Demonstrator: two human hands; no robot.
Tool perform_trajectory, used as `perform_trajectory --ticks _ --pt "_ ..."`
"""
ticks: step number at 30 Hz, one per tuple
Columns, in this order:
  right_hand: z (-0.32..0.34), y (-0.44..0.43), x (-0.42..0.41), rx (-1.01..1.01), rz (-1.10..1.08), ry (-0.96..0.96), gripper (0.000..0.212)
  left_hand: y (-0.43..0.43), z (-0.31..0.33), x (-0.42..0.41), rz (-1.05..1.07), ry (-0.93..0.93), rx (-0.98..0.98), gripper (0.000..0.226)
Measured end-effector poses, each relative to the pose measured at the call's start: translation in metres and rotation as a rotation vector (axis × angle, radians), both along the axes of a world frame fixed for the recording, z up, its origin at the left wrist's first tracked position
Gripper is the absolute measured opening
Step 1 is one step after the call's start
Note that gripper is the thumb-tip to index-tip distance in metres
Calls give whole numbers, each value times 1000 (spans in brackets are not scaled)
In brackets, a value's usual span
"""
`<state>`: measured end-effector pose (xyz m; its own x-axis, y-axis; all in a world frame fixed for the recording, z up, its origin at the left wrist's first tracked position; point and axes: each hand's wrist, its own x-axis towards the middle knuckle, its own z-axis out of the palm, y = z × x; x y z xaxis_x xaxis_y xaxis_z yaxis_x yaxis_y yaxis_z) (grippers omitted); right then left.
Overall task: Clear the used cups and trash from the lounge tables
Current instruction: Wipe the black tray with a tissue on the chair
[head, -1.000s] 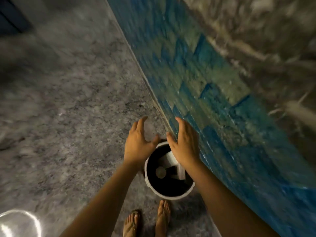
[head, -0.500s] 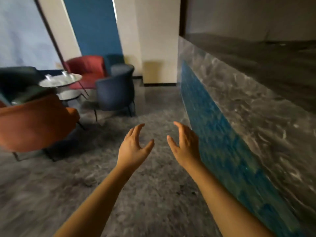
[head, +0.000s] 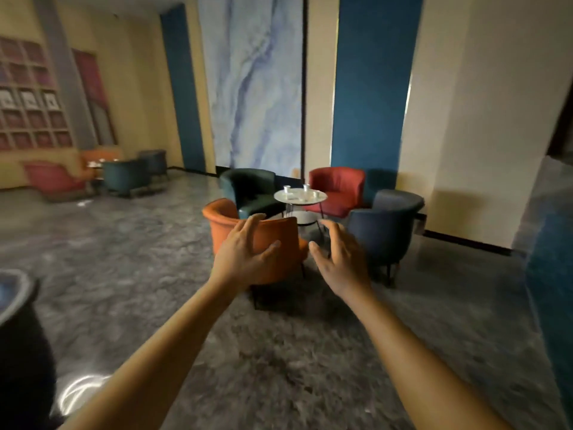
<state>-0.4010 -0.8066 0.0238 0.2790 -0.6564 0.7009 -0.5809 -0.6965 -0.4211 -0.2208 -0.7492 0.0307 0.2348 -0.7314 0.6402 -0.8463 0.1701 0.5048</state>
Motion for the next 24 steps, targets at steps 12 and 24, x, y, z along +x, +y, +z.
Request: perform_trajectory --ticks 12,24 --pt "8 27 286 106 578 27 58 93 -5 200 489 118 -33 60" --pt "-6 9 504 120 1009 121 47 117 -15 349 1003 164 -46 56"
